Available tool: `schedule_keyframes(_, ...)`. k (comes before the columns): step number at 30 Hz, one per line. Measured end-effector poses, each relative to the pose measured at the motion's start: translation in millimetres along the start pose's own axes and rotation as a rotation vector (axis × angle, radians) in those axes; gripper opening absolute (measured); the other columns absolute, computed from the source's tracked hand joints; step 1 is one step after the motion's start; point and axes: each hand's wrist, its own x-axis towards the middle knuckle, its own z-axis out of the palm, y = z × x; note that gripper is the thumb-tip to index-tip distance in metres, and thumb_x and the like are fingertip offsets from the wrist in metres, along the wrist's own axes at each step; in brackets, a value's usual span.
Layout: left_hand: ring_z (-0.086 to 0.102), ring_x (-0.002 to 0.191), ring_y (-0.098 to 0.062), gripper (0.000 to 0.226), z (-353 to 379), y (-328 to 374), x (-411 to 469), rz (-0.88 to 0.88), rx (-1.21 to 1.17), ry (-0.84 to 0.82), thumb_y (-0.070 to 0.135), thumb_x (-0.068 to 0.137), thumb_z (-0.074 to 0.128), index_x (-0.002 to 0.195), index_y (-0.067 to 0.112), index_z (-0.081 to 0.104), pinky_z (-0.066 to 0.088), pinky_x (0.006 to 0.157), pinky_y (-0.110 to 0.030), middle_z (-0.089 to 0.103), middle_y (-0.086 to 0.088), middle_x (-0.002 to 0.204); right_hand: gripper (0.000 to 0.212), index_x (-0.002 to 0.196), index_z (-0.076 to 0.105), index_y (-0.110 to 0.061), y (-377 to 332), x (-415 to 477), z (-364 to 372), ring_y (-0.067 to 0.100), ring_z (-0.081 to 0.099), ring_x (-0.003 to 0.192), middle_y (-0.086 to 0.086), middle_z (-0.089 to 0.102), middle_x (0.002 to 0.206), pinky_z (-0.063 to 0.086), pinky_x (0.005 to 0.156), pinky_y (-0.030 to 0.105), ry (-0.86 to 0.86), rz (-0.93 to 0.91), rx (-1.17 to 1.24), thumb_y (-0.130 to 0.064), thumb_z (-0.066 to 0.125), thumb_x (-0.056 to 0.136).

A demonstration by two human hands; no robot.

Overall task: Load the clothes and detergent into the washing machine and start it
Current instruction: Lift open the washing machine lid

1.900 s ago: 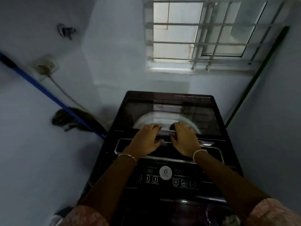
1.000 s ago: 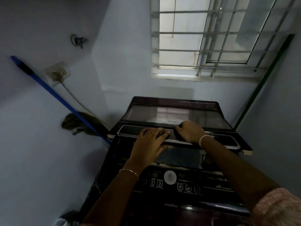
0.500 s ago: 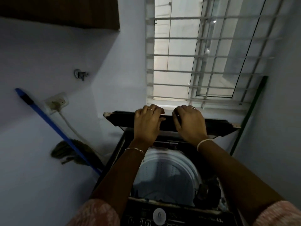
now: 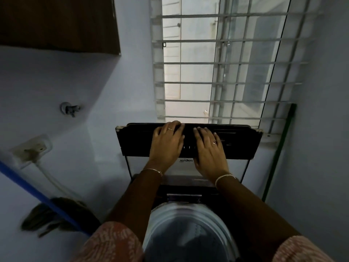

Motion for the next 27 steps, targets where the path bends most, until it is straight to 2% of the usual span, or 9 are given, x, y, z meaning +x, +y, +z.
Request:
schedule_keyframes(3,0.04,0.135,-0.021,0.053,19,-10,1,0.014,0.027,-0.106,0.03,0.089,0.055,0.14,0.019,0.046,0.036,0.106,-0.044,0.043,-0.004,0.146,0.079,0.144,0.036,-0.004,-2,24,12,0.032,0.04,0.136,0.016,0.046,0.141,0.028,0.115,0.046,0.034,0.038,0.024,-0.023,0.068,0.074)
schedule_keyframes(5,0.029,0.143,-0.023,0.069,30,-13,4,-0.02,0.031,-0.203,0.029,0.086,0.058,0.148,0.018,0.03,0.025,0.114,-0.048,0.03,-0.008,0.154,0.075,0.143,0.039,-0.004,-1,39,20,0.033,0.04,0.136,0.017,0.047,0.14,0.027,0.115,0.045,0.041,0.06,0.031,-0.022,0.068,0.077)
schedule_keyframes(7,0.014,0.147,-0.024,0.079,39,-12,9,-0.082,0.01,-0.294,0.029,0.088,0.058,0.153,0.02,0.013,0.014,0.117,-0.049,0.019,-0.011,0.157,0.073,0.145,0.036,-0.005,1,52,25,0.031,0.036,0.139,0.016,0.045,0.144,0.022,0.117,0.044,0.019,0.075,0.027,-0.022,0.065,0.08)
schedule_keyframes(9,0.006,0.149,-0.025,0.084,49,-13,17,-0.123,-0.004,-0.337,0.029,0.089,0.058,0.153,0.02,0.006,0.011,0.118,-0.05,0.014,-0.01,0.158,0.074,0.148,0.03,-0.006,3,66,32,0.03,0.029,0.143,0.015,0.039,0.148,0.017,0.119,0.044,-0.021,0.088,0.05,-0.024,0.063,0.083)
schedule_keyframes(12,0.006,0.149,-0.025,0.083,64,-20,31,-0.124,-0.007,-0.369,0.03,0.089,0.059,0.153,0.02,0.007,0.013,0.117,-0.053,0.015,-0.01,0.158,0.08,0.152,0.016,-0.009,7,84,42,0.028,0.015,0.147,0.013,0.025,0.156,0.016,0.119,0.042,-0.101,0.102,0.077,-0.029,0.06,0.088)
schedule_keyframes(14,0.007,0.148,-0.025,0.083,73,-25,41,-0.118,-0.009,-0.416,0.032,0.089,0.059,0.153,0.02,0.008,0.015,0.115,-0.055,0.015,-0.009,0.157,0.083,0.152,0.011,-0.009,10,95,48,0.027,0.011,0.148,0.012,0.019,0.158,0.022,0.118,0.041,-0.144,0.102,0.094,-0.029,0.06,0.088)
schedule_keyframes(17,0.005,0.149,-0.024,0.085,85,-32,53,-0.119,-0.03,-0.489,0.033,0.088,0.059,0.153,0.02,0.007,0.015,0.115,-0.057,0.013,-0.008,0.158,0.085,0.152,0.009,-0.007,14,110,57,0.026,0.011,0.148,0.012,0.018,0.158,0.029,0.115,0.039,-0.191,0.105,0.097,-0.03,0.06,0.087)
schedule_keyframes(27,0.001,0.149,-0.023,0.087,113,-45,70,-0.122,-0.073,-0.6,0.033,0.088,0.061,0.153,0.019,0.005,0.015,0.115,-0.058,0.009,-0.006,0.159,0.096,0.153,0.0,-0.009,22,132,82,0.024,0.001,0.15,0.008,0.007,0.161,0.031,0.113,0.04,-0.288,0.119,0.099,-0.038,0.062,0.086)
